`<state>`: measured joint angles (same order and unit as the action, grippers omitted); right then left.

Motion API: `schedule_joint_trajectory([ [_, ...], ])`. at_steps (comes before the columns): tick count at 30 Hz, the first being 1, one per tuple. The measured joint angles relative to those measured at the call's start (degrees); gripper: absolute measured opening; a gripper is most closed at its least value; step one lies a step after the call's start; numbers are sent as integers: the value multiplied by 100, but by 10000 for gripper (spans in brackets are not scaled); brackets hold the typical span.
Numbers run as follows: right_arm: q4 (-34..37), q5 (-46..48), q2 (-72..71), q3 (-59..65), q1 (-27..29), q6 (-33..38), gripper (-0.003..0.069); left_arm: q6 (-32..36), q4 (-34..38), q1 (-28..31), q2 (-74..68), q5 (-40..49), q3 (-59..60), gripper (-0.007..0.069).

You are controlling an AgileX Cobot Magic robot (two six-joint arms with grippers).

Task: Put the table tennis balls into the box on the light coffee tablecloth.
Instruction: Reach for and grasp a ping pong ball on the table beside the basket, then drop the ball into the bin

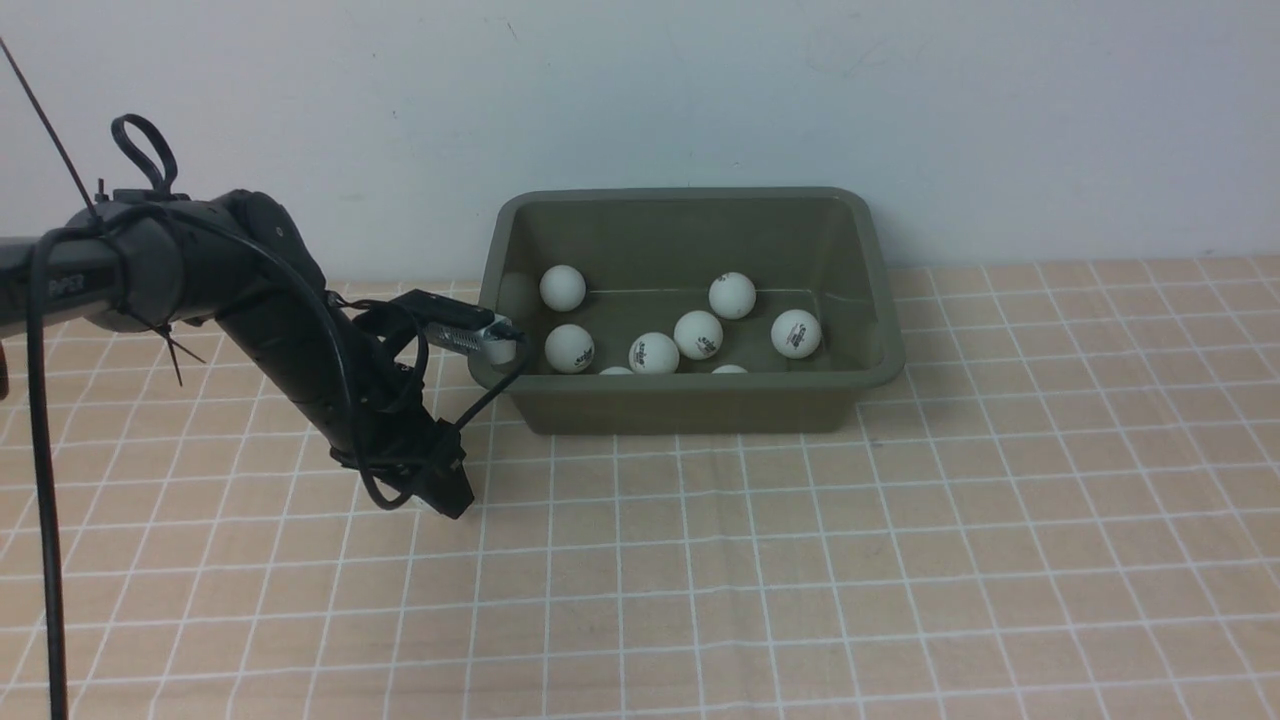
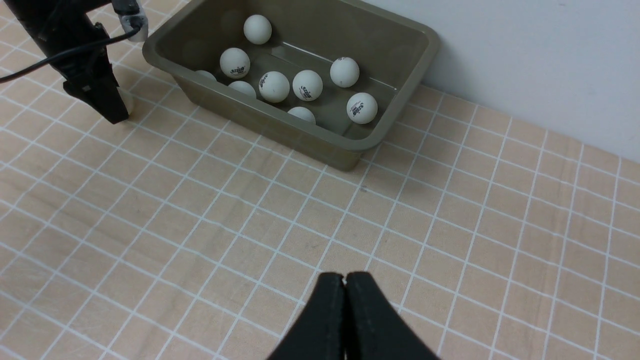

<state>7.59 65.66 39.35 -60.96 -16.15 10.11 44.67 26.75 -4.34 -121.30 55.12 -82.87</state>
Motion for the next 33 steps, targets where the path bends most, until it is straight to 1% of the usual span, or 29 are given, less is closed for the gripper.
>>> schedule_joint_trajectory([
  [2, 0, 0, 0, 0, 0, 0, -18, -40, 0, 0, 6, 60, 0, 318],
  [5, 0, 0, 0, 0, 0, 0, -18, -188, -140, 0, 46, 445, -81, 318],
  [6, 0, 0, 0, 0, 0, 0, -18, -267, -206, 0, 72, 752, -213, 318],
  [9, 0, 0, 0, 0, 0, 0, -18, -458, -270, 0, 118, 1233, -621, 318],
  [13, 0, 0, 0, 0, 0, 0, -18, -1072, -218, -1, 235, 1353, -1277, 318],
  [16, 0, 0, 0, 0, 0, 0, -18, -1267, 61, -19, 293, 1378, -1807, 318],
  [18, 0, 0, 0, 0, 0, 0, -18, -1272, 192, -19, 307, 1378, -1970, 318],
  [20, -5, 0, 0, 0, 0, 0, -18, -1213, 619, -25, 318, 1393, -2275, 318],
  [24, 1, 0, 0, 0, 0, 0, -18, -894, 1257, -66, 328, 1320, -2388, 318],
  [27, 1, 0, 0, 0, 0, 0, -18, -721, 1330, -132, 311, 1133, -2399, 318],
  [33, -5, 0, 0, 0, 0, 0, -18, -210, 1207, -478, 53, 333, -2400, 325],
])
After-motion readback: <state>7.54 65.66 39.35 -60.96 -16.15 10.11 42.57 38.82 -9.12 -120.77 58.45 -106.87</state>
